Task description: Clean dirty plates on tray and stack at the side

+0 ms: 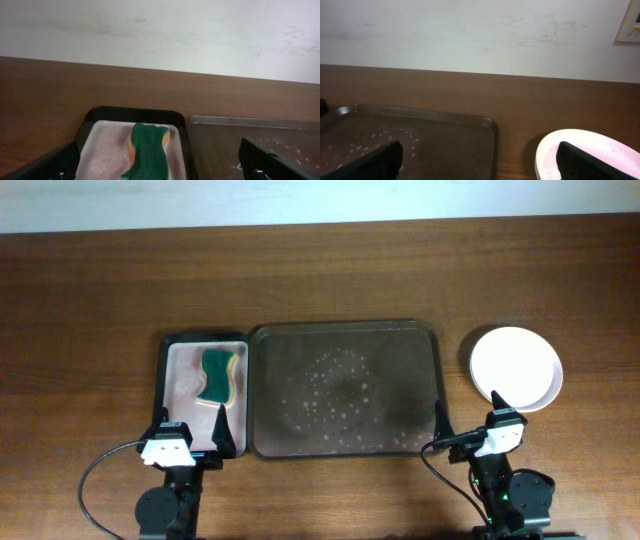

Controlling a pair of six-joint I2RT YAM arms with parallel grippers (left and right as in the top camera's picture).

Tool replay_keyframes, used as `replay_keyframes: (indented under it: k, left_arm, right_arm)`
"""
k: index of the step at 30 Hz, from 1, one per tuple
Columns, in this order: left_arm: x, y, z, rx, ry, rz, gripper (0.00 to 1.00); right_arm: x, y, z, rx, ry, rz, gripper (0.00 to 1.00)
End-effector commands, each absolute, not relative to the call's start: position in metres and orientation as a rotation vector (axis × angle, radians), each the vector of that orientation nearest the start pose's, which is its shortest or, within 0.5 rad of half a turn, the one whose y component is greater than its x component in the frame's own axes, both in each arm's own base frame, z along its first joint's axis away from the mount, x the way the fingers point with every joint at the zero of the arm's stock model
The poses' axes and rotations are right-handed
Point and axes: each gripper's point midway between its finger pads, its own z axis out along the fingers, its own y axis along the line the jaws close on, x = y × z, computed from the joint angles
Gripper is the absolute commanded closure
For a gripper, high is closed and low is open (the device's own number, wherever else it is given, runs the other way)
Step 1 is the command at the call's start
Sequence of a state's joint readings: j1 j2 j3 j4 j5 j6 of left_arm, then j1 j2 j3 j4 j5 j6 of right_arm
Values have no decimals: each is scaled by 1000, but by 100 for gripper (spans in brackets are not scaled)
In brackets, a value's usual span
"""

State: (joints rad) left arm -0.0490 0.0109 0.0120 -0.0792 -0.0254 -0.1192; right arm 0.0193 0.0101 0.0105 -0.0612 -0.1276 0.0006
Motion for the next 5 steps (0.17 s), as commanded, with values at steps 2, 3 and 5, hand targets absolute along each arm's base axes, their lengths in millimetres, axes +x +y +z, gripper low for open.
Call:
replay_keyframes:
  k: [2,3,5]
  left_arm:
    - [246,-10,156,-50,1651,-104,1]
    - [246,-10,156,-50,1651,-104,1]
    - [246,-10,156,-50,1651,-104,1]
  right_arm:
    - [245,23,159,-98,1634,109,1]
    - [245,23,159,-98,1634,109,1]
    - [245,23,159,-98,1634,109,1]
